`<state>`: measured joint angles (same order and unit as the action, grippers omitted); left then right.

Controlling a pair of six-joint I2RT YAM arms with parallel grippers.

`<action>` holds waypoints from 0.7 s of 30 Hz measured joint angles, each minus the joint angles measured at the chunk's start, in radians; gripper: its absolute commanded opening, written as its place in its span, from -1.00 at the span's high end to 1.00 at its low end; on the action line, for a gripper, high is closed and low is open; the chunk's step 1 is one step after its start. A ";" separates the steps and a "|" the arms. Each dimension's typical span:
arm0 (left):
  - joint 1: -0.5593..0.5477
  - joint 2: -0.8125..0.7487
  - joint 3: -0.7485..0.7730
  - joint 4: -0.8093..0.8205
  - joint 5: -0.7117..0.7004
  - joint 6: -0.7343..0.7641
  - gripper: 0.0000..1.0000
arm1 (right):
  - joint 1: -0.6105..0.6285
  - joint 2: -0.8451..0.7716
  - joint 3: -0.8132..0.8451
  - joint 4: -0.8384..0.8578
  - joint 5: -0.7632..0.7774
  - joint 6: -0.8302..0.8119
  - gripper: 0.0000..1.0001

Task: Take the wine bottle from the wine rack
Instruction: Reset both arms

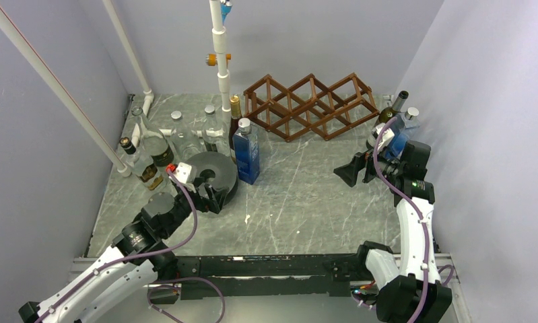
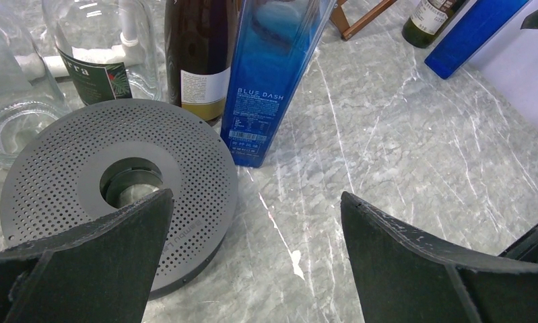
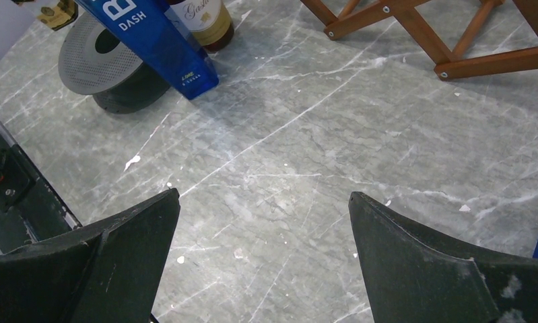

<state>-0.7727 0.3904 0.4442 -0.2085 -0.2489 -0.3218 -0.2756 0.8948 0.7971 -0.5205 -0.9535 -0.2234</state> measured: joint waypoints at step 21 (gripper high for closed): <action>0.000 -0.001 -0.001 0.000 0.008 -0.010 -0.99 | -0.001 0.000 0.000 0.000 0.006 0.000 -1.00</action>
<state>-0.7727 0.3897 0.4431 -0.2085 -0.2413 -0.3313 -0.2764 0.8944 0.7971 -0.5205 -0.9470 -0.2237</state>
